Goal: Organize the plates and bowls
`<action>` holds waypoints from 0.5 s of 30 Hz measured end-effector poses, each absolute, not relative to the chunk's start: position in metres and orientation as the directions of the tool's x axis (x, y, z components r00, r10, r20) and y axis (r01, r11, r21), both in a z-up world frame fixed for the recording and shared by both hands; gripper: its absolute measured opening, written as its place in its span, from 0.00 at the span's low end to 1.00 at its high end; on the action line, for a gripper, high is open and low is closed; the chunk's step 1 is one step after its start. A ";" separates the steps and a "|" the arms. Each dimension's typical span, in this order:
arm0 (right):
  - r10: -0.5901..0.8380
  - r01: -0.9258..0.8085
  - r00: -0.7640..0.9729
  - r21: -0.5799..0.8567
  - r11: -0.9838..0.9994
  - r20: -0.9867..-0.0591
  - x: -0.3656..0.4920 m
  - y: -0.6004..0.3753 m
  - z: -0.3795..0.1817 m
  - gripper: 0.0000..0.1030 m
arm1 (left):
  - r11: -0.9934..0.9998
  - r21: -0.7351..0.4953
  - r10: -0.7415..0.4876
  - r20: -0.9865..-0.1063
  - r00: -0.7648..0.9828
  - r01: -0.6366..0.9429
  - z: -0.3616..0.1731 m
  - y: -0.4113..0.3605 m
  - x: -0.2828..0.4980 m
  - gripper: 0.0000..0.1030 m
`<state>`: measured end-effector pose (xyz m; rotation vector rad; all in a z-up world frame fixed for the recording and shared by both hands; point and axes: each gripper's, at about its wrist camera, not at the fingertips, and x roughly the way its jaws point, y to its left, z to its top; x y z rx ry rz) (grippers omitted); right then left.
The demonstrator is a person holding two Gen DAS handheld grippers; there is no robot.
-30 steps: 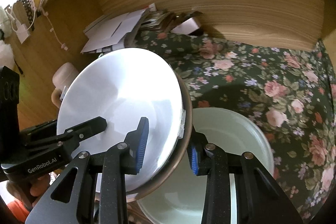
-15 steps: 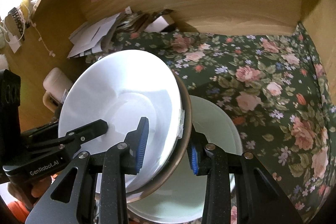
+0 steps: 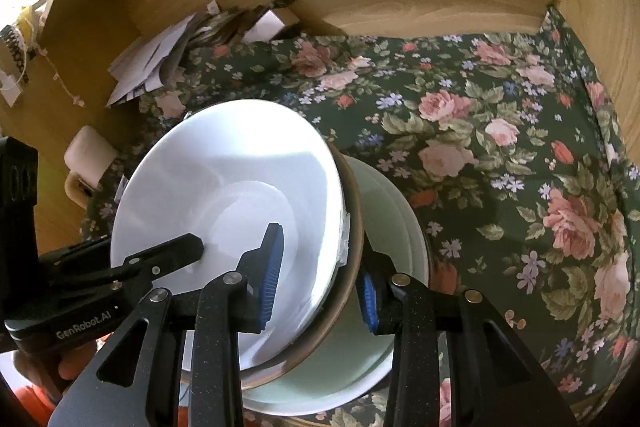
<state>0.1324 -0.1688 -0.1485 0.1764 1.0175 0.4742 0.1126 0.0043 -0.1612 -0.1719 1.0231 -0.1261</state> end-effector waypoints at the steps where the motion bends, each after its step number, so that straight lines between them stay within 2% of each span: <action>1: 0.459 -0.301 0.433 0.355 0.885 -0.776 0.133 -0.169 -0.149 0.30 | 0.980 -0.195 -0.181 -0.834 0.521 0.028 -0.161 0.004 0.112 0.37; 5: 0.468 -0.328 0.440 0.348 0.878 -0.766 0.130 -0.169 -0.147 0.32 | 0.978 -0.208 -0.192 -0.829 0.525 0.029 -0.162 0.007 0.115 0.37; 10: 0.427 -0.324 0.516 0.292 0.900 -0.743 0.121 -0.174 -0.130 0.32 | 0.987 -0.159 -0.128 -0.792 0.597 0.001 -0.146 0.014 0.107 0.37; 15: 0.438 -0.355 0.584 0.271 0.895 -0.683 0.110 -0.175 -0.100 0.32 | 0.992 -0.125 -0.091 -0.711 0.697 0.002 -0.111 0.019 0.088 0.37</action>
